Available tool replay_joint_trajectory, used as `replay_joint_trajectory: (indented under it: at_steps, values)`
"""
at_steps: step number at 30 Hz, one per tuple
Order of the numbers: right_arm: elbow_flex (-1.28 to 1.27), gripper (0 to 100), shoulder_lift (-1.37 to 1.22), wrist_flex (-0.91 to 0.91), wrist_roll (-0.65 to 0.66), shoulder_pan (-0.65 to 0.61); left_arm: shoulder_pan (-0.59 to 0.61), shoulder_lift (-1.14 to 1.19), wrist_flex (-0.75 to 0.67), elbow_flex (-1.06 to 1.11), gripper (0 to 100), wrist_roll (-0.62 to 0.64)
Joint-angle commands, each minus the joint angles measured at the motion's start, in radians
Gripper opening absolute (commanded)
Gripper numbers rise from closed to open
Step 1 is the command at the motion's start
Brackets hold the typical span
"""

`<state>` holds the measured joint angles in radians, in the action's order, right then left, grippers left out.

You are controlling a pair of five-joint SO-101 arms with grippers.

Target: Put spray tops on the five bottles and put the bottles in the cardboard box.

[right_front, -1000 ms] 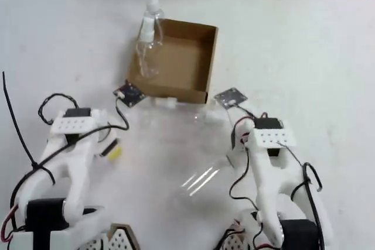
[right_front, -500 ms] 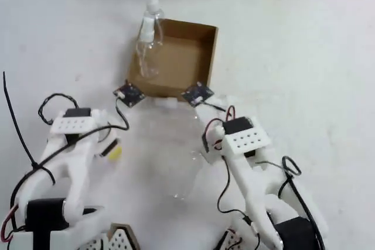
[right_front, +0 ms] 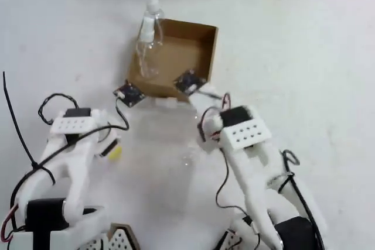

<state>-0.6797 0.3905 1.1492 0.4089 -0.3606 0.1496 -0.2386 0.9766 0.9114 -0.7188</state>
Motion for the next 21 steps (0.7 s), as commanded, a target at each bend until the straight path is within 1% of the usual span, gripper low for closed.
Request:
replay_joint_trajectory:
  at_steps: [1, 4, 6, 11, 16, 17, 21]
  values:
    - [0.224, 11.6, 0.008, 0.157, 0.129, 0.102, 0.012, -0.031, -0.015, -0.003, 18, 0.011]
    - [0.328, 17.4, 0.005, 0.182, 0.219, 0.186, 0.012, -0.031, -0.015, -0.003, 18, 0.011]
    - [0.351, 17.0, 0.004, 0.154, 0.287, 0.225, 0.012, -0.031, -0.015, -0.003, 18, 0.011]
    - [0.328, 17.3, -0.044, 0.027, 0.543, 0.275, 0.012, -0.031, -0.017, -0.003, 18, 0.011]
    - [0.344, 17.3, -0.222, -0.028, 0.807, 0.294, 0.012, -0.031, -0.018, -0.003, 18, 0.011]
    - [0.364, 17.3, -0.265, -0.028, 0.844, 0.294, 0.01, -0.031, -0.018, -0.003, 18, 0.011]
    - [0.514, 17.3, -0.433, 0.028, 0.899, 0.288, 0.007, -0.031, -0.02, -0.003, 18, 0.011]
